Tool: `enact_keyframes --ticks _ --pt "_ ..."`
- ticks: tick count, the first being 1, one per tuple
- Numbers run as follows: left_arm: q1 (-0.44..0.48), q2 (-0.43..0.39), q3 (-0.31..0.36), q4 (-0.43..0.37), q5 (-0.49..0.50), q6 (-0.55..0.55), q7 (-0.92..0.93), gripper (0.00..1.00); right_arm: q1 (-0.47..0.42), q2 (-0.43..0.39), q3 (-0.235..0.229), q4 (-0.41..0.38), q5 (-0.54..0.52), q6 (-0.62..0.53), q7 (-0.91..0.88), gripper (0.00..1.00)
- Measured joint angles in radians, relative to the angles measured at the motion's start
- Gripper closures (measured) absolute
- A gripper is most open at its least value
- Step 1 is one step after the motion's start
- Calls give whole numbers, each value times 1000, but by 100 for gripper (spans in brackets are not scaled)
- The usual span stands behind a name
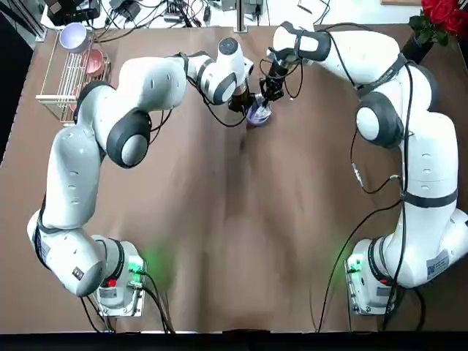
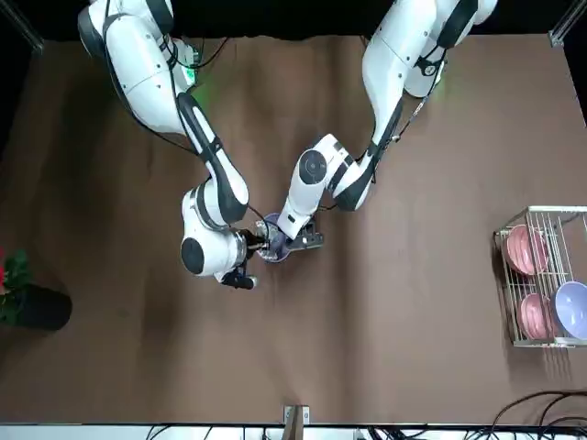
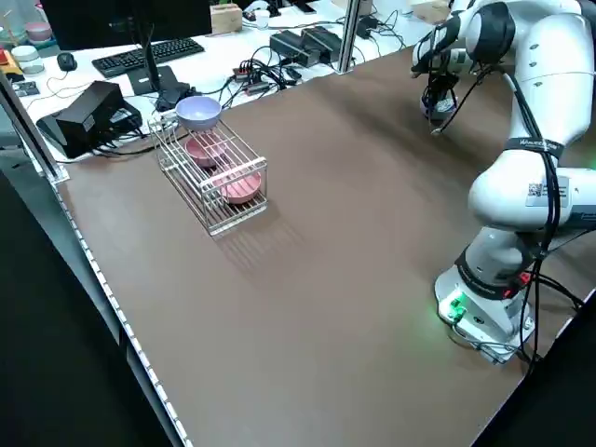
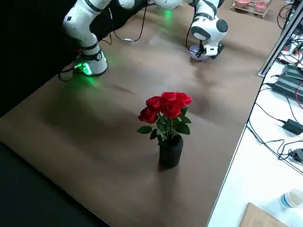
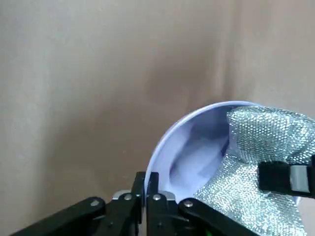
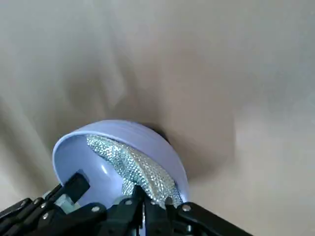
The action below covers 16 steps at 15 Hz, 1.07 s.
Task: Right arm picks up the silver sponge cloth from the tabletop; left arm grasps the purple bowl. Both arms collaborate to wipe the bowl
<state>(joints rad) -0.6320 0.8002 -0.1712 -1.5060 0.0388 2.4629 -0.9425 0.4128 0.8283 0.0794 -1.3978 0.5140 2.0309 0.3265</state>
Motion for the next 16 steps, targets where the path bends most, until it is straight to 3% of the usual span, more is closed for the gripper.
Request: enact_keyframes --ticks 8,12,16 --pt "2 1 3 2 0 0 0 96 -10 -4 0 31 17 23 79 97" --pt "5 1 4 2 0 -1 1 96 -48 -7 -4 83 25 -159 85 97" --pt "35 -7 5 4 0 -9 27 96 -146 -15 -13 154 32 -373 73 97"
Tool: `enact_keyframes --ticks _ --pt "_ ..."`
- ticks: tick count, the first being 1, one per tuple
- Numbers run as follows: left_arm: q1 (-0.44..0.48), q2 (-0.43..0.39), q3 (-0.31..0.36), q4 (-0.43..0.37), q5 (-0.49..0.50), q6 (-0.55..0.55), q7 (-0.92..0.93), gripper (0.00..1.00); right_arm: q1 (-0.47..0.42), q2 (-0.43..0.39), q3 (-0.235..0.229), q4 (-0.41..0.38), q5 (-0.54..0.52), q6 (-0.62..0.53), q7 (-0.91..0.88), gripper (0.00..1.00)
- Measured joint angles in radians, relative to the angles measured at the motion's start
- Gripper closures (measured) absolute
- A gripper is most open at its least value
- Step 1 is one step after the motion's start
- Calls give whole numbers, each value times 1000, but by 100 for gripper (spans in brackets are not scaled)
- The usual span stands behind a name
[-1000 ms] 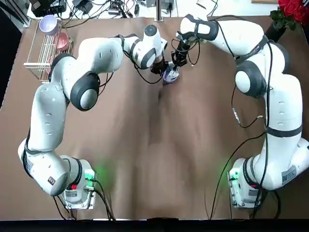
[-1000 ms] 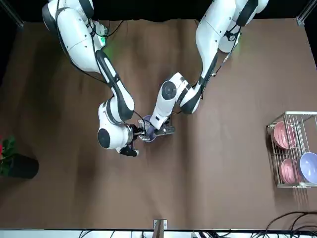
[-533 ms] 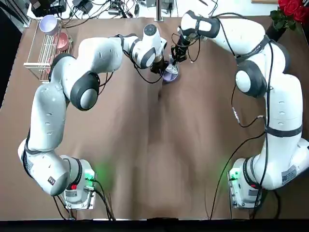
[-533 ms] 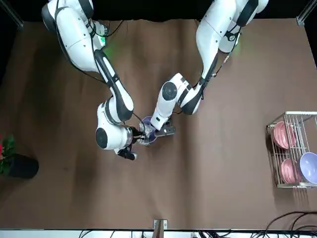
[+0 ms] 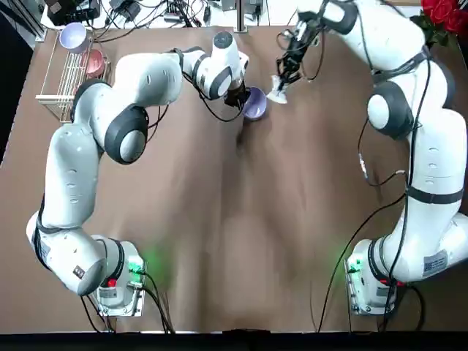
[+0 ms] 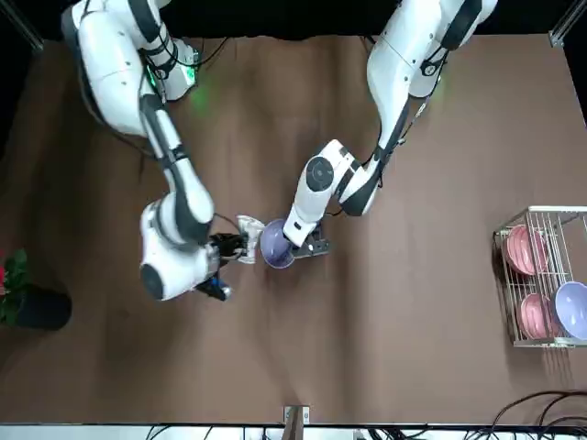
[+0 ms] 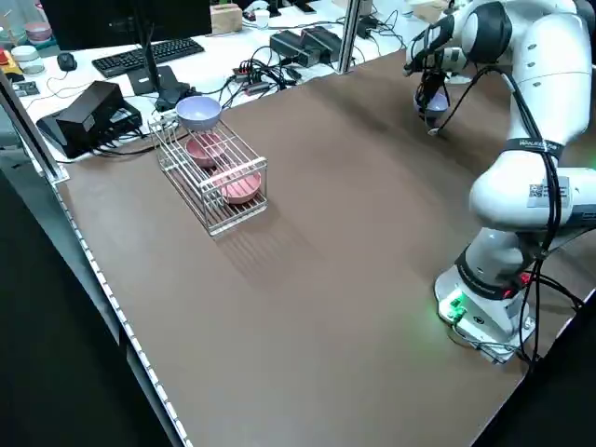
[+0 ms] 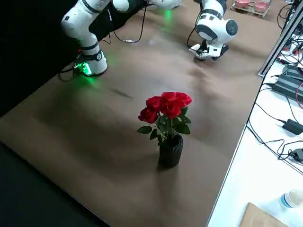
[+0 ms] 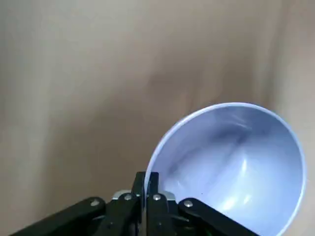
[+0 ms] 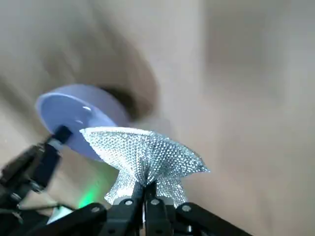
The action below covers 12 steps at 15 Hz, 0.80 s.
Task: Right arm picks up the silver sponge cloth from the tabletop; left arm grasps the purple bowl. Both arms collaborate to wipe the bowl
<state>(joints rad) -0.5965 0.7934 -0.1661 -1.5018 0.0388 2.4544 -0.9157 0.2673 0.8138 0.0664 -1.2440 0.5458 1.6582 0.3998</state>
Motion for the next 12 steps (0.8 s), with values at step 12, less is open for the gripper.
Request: enact_keyframes --ticks 12 --pt "421 -323 -2 -287 15 -186 515 96 -435 23 -16 -34 -441 -185 -396 97"
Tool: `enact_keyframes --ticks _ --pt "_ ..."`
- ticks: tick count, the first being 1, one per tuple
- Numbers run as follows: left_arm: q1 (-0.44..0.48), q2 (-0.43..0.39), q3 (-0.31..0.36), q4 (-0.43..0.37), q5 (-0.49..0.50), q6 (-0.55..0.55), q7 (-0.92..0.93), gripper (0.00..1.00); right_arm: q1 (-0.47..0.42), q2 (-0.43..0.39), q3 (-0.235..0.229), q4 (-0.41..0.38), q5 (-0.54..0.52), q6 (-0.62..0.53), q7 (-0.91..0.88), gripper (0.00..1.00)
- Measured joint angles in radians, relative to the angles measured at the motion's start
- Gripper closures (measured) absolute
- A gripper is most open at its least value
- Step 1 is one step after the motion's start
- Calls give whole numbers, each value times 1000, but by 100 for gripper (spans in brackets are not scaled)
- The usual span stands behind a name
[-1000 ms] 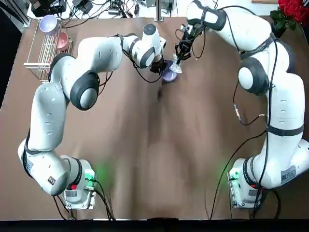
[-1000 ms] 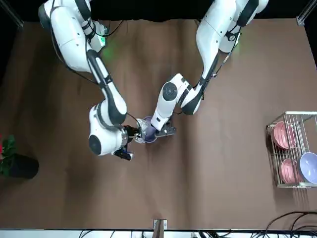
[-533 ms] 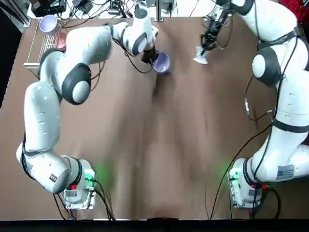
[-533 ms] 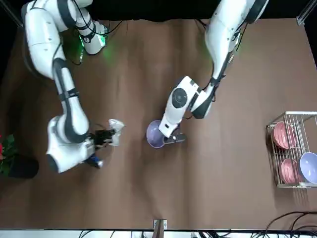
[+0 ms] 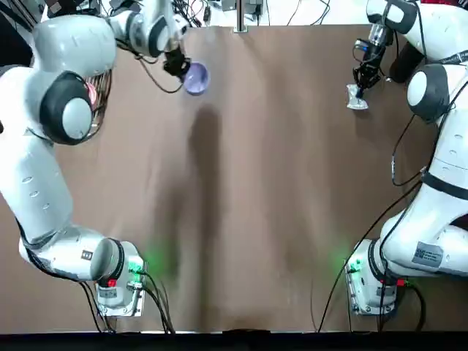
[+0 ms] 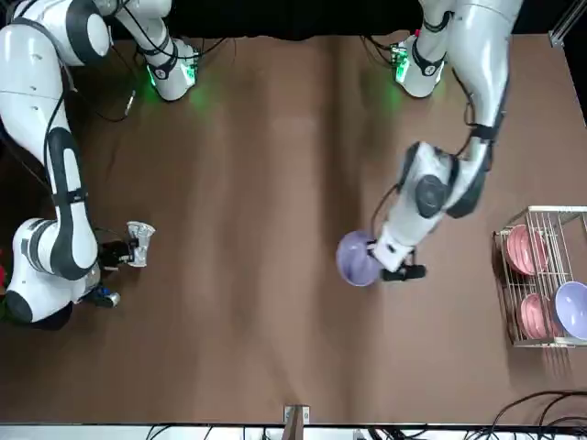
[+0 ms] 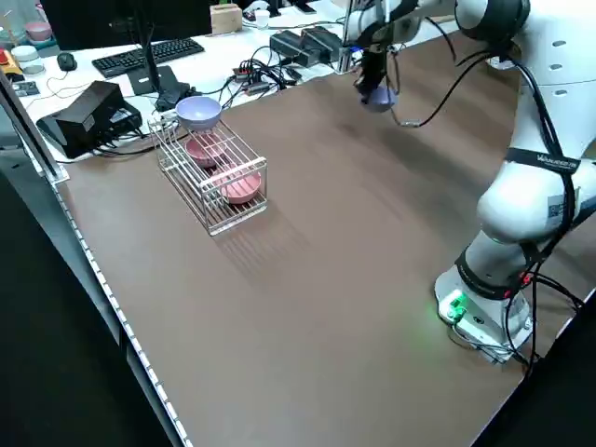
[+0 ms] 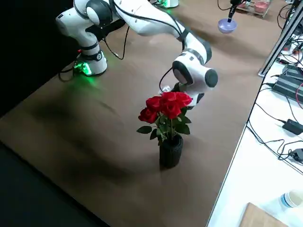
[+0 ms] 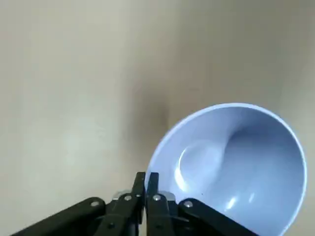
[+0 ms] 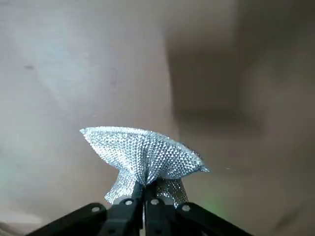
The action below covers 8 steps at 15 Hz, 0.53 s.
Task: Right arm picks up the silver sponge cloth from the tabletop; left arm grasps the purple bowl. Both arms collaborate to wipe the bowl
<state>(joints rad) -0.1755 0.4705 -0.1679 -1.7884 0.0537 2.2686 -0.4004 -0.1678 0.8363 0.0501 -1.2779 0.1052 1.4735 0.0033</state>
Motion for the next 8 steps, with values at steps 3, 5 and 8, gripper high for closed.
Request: enact_keyframes --ticks 3,5,8 --pt "131 -9 -1 -72 80 10 139 96 -2 25 2 -33 -13 11 -51 97" --pt "219 -9 -2 -103 101 42 234 96 -4 35 2 -56 -16 11 -79 94" --pt "318 -4 -2 -144 102 101 356 96 -7 36 1 -61 -17 18 -94 69"
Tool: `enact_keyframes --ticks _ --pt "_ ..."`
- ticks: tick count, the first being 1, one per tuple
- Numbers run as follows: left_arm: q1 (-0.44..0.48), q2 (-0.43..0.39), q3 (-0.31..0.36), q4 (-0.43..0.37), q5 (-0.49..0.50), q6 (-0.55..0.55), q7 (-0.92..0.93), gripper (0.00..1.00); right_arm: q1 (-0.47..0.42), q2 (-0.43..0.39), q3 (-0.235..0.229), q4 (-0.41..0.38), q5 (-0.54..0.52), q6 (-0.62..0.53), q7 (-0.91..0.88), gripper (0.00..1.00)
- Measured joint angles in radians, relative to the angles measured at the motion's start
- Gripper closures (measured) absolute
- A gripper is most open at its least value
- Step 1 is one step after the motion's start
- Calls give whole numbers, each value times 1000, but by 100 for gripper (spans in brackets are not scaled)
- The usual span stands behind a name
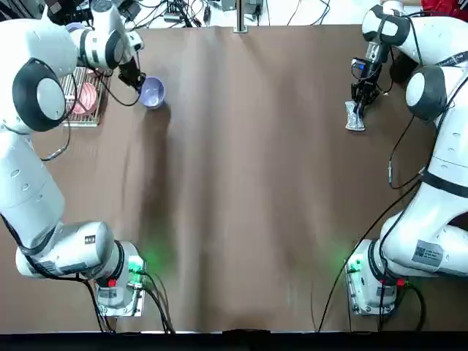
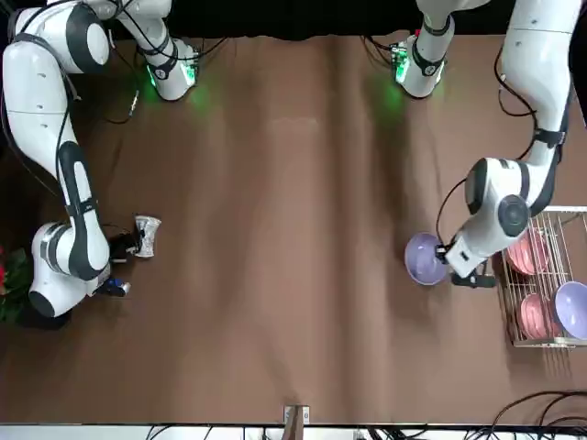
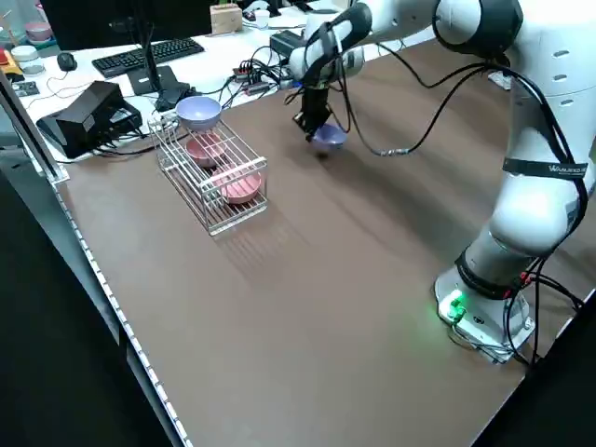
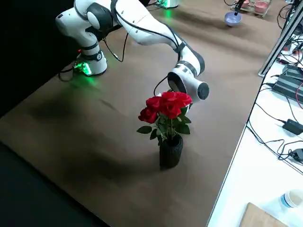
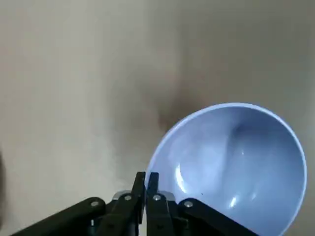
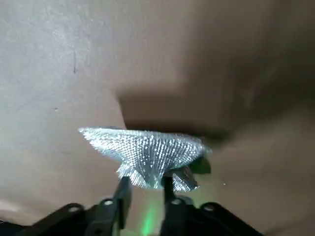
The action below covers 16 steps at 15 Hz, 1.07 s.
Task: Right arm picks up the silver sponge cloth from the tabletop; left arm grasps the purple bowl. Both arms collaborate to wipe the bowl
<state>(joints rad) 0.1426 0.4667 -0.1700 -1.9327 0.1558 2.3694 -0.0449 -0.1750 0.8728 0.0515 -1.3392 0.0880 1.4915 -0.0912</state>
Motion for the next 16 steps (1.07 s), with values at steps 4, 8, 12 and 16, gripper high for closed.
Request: enact_keyframes --ticks 4,8,12,16 --pt "52 33 -1 -26 0 45 56 82 0 -20 1 61 -2 4 -2 32" --pt "49 39 -12 -16 0 61 43 38 -1 -195 1 199 -10 -38 -2 0" --pt "48 -72 -30 33 0 5 41 2 -1 -430 5 218 -59 -65 -2 0" --pt "47 -233 -85 161 -1 -336 44 0 22 -571 20 201 -128 -116 -1 0"
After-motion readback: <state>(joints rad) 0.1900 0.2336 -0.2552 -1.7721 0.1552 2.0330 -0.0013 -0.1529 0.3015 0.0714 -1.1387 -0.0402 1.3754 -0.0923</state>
